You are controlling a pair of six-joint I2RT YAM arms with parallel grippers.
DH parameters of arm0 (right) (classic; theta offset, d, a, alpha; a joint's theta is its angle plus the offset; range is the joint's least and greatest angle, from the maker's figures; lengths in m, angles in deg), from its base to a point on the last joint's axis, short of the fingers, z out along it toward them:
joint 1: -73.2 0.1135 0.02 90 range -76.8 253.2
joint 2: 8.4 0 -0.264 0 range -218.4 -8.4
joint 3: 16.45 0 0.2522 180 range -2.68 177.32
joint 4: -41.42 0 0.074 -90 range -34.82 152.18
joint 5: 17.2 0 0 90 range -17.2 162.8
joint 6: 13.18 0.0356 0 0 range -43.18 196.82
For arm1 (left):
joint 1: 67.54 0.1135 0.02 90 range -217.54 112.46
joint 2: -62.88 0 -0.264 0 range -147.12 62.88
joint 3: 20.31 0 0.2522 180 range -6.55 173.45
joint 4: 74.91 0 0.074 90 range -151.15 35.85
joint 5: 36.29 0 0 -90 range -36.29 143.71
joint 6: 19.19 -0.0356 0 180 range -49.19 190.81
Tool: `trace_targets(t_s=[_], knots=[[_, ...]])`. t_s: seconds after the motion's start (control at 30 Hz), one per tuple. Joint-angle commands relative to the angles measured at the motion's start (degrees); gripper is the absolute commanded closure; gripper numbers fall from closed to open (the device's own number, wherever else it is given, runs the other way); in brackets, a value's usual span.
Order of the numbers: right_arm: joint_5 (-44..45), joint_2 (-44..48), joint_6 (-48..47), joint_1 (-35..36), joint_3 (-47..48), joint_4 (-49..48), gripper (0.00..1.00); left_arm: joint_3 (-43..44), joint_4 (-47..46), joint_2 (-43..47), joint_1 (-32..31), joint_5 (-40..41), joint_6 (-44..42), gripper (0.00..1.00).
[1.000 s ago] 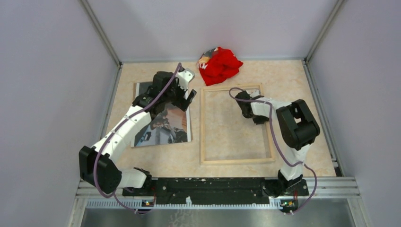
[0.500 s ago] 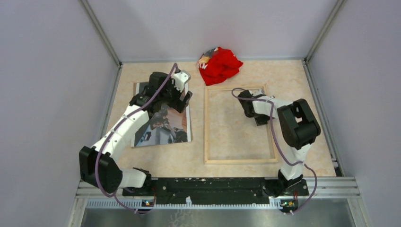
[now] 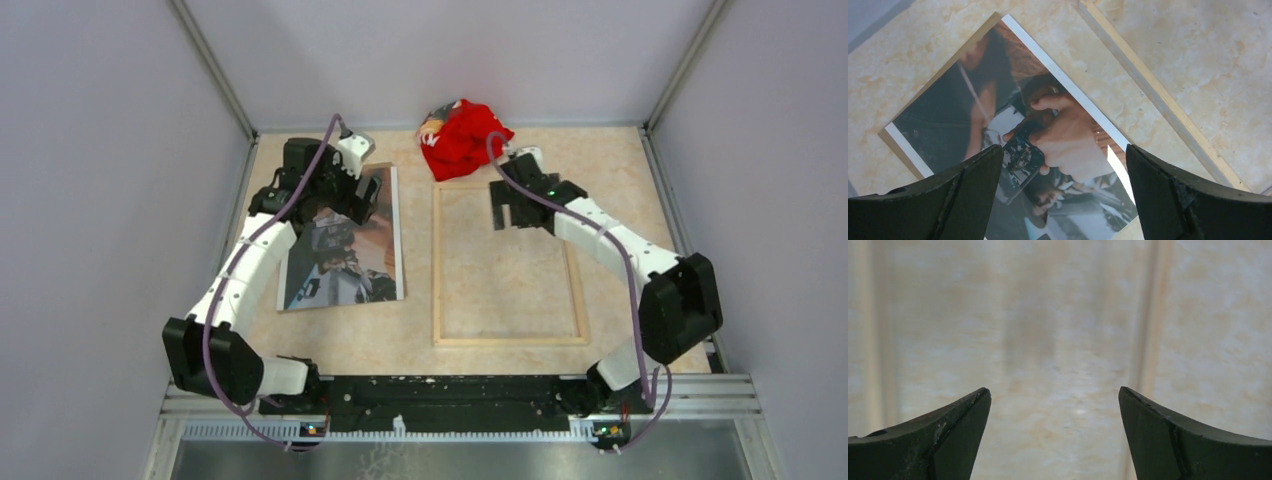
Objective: Put the photo into the frame
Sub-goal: Turn over the photo frame at the center of the board, then move the photo frame to the center of the board.
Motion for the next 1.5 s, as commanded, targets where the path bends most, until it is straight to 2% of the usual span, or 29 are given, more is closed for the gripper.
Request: trace_targets(t_s=[0.0,0.07,0.17,0.3,0.37,0.47,0.53,0.77,0.9,1.07,1.2,1.3,1.37,1.47], knots=[[-7.6,-3.9,7.6,12.6,5.7,-5.1,0.01,2.0,1.5,-1.0,5.4,-5.1,0.1,0.02],[-8.1,-8.1,10.7,16.7,8.5,-7.3,0.03,2.0,2.6,-1.7,8.9,-7.7,0.0,0.02],[-6.6,-15.6,13.4,21.2,14.5,-8.1,0.06,0.9,3.3,-1.9,11.5,-6.6,-1.5,0.02],[-4.8,-24.1,16.2,23.1,20.4,-6.1,0.12,-2.4,2.5,-0.7,15.6,-5.7,-4.3,0.02],[-5.2,-26.0,17.4,23.0,19.8,-7.9,0.16,-3.8,2.2,-0.7,18.0,-5.7,-5.5,0.02],[-5.8,-28.2,18.7,23.1,18.0,-10.3,0.23,-4.1,3.6,-2.5,23.7,-11.9,-7.6,0.02],[-5.4,-29.2,19.1,23.1,17.2,-11.0,0.30,-3.5,5.0,-4.5,26.3,-13.3,-9.0,0.02],[-4.1,-28.1,18.7,20.5,11.6,-14.3,0.53,-3.9,4.6,-9.9,29.3,-6.0,-12.0,0.02],[-5.1,-25.8,18.2,18.0,7.2,-16.6,0.55,-6.5,3.3,-10.8,29.9,-5.1,-13.2,0.02],[-4.5,-24.2,14.5,17.6,6.4,-16.2,0.50,-8.6,1.9,-10.9,30.0,-5.0,-13.6,0.02],[-2.6,-22.6,10.7,17.8,8.2,-12.8,0.27,-7.9,2.2,-11.5,30.0,-5.0,-13.7,0.02],[-2.8,-17.8,8.8,18.4,8.5,-11.5,0.14,-6.4,2.5,-12.0,30.0,-3.5,-13.8,0.02],[-5.0,-14.1,7.8,18.7,9.4,-10.8,0.02,-5.3,2.5,-12.3,30.3,-2.3,-13.9,0.02],[-11.7,-11.2,8.0,19.2,16.7,-9.9,0.01,-4.5,0.4,-12.0,31.2,0.4,-13.9,0.02]])
